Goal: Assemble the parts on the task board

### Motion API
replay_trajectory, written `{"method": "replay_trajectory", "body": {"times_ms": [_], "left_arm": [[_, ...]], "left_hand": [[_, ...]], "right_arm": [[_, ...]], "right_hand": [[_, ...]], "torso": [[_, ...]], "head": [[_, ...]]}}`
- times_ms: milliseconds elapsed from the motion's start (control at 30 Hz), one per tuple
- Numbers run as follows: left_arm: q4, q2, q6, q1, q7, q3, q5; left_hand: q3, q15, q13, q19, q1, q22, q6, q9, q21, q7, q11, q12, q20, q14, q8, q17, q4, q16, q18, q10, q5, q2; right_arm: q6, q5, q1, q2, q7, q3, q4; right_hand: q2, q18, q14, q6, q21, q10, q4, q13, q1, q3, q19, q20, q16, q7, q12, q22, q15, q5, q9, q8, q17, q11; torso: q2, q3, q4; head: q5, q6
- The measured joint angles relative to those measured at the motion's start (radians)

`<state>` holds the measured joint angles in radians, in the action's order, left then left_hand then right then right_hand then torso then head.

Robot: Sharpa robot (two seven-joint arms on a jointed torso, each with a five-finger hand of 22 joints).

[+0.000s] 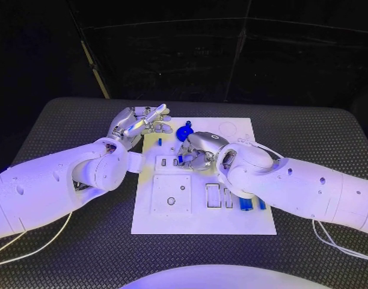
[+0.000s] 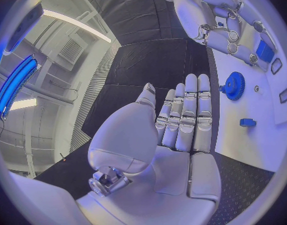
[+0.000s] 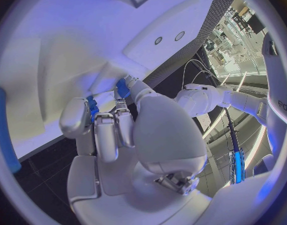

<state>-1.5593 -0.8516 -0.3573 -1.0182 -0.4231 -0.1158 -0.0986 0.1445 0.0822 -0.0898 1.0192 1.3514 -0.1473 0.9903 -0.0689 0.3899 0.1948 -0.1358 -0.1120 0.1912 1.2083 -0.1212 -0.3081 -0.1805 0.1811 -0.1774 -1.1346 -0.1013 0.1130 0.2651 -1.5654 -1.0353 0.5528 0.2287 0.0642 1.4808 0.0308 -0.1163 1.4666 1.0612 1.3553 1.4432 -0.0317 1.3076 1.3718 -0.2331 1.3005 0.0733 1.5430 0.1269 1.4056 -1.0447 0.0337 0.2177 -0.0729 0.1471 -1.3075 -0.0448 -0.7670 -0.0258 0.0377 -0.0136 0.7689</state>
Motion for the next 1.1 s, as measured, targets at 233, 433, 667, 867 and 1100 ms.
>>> {"method": "replay_trajectory", "body": {"times_ms": [233, 433, 667, 867, 1100], "left_arm": [[0.001, 0.0, 0.001, 0.0, 0.001, 0.0, 0.0], [0.001, 0.0, 0.001, 0.0, 0.002, 0.0, 0.0], [0.002, 0.0, 0.002, 0.0, 0.002, 0.0, 0.0], [0.003, 0.0, 0.002, 0.0, 0.002, 0.0, -0.001], [0.004, 0.0, 0.003, 0.0, 0.003, 0.0, -0.001]], "left_hand": [[0.0, 0.0, 0.0, 0.0, 0.0, 0.0, 0.0, 0.0, 0.0, 0.0, 0.0, 0.0, 0.0, 0.0, 0.0, 0.0, 0.0, 0.0, 0.0, 0.0, 0.0, 0.0], [0.0, 0.0, 0.0, 0.0, 0.0, 0.0, 0.0, 0.0, 0.0, 0.0, 0.0, 0.0, 0.0, 0.0, 0.0, 0.0, 0.0, 0.0, 0.0, 0.0, 0.0, 0.0], [0.0, 0.0, 0.0, 0.0, 0.0, 0.0, 0.0, 0.0, 0.0, 0.0, 0.0, 0.0, 0.0, 0.0, 0.0, 0.0, 0.0, 0.0, 0.0, 0.0, 0.0, 0.0], [0.0, 0.0, 0.0, 0.0, 0.0, 0.0, 0.0, 0.0, 0.0, 0.0, 0.0, 0.0, 0.0, 0.0, 0.0, 0.0, 0.0, 0.0, 0.0, 0.0, 0.0, 0.0], [0.0, 0.0, 0.0, 0.0, 0.0, 0.0, 0.0, 0.0, 0.0, 0.0, 0.0, 0.003, 0.0, 0.0, 0.001, 0.0, 0.0, 0.0, 0.0, 0.0, 0.0, 0.0]], "right_arm": [[-0.008, -0.007, 0.0, 0.004, 0.003, 0.001, 0.003], [-0.01, -0.011, 0.0, 0.004, 0.005, 0.001, 0.004], [-0.01, -0.014, 0.0, 0.006, 0.008, 0.001, 0.005], [-0.009, -0.015, 0.001, 0.005, 0.008, 0.0, 0.004], [-0.005, -0.016, 0.002, 0.004, 0.008, 0.0, 0.004]], "right_hand": [[0.01, 0.0, 0.0, -0.008, -0.003, -0.007, -0.001, 0.0, -0.01, -0.001, -0.004, 0.004, 0.0, 0.006, -0.006, 0.003, 0.0, 0.001, 0.001, -0.005, 0.0, 0.0], [0.018, 0.0, -0.003, -0.013, -0.003, -0.011, -0.001, 0.0, -0.018, -0.002, -0.006, 0.006, 0.0, 0.009, -0.01, 0.005, -0.004, 0.003, 0.002, -0.009, 0.0, -0.003], [0.04, 0.0, 0.0, -0.044, -0.008, -0.022, -0.009, 0.0, -0.041, 0.002, -0.011, 0.011, 0.0, 0.02, -0.023, 0.009, -0.014, -0.002, 0.007, -0.027, 0.0, -0.015], [0.045, 0.0, 0.0, -0.071, -0.008, -0.038, -0.011, 0.0, -0.046, 0.009, -0.01, 0.018, 0.0, 0.028, -0.042, 0.012, -0.021, -0.007, 0.007, -0.04, 0.0, -0.023], [0.049, 0.0, 0.0, -0.088, -0.012, -0.05, -0.014, 0.0, -0.05, 0.012, -0.014, 0.022, 0.0, 0.033, -0.052, 0.016, -0.021, -0.007, 0.007, -0.047, 0.0, -0.028]], "torso": [[0.0, 0.0001, 0.0], [0.0, 0.0001, -0.0001], [0.0, 0.0, -0.0002], [0.0, -0.0001, -0.0003], [0.0, -0.0001, -0.0006]], "head": [[0.0, 0.002], [0.0, 0.003], [0.0, 0.005], [0.001, 0.005], [0.001, 0.006]]}}
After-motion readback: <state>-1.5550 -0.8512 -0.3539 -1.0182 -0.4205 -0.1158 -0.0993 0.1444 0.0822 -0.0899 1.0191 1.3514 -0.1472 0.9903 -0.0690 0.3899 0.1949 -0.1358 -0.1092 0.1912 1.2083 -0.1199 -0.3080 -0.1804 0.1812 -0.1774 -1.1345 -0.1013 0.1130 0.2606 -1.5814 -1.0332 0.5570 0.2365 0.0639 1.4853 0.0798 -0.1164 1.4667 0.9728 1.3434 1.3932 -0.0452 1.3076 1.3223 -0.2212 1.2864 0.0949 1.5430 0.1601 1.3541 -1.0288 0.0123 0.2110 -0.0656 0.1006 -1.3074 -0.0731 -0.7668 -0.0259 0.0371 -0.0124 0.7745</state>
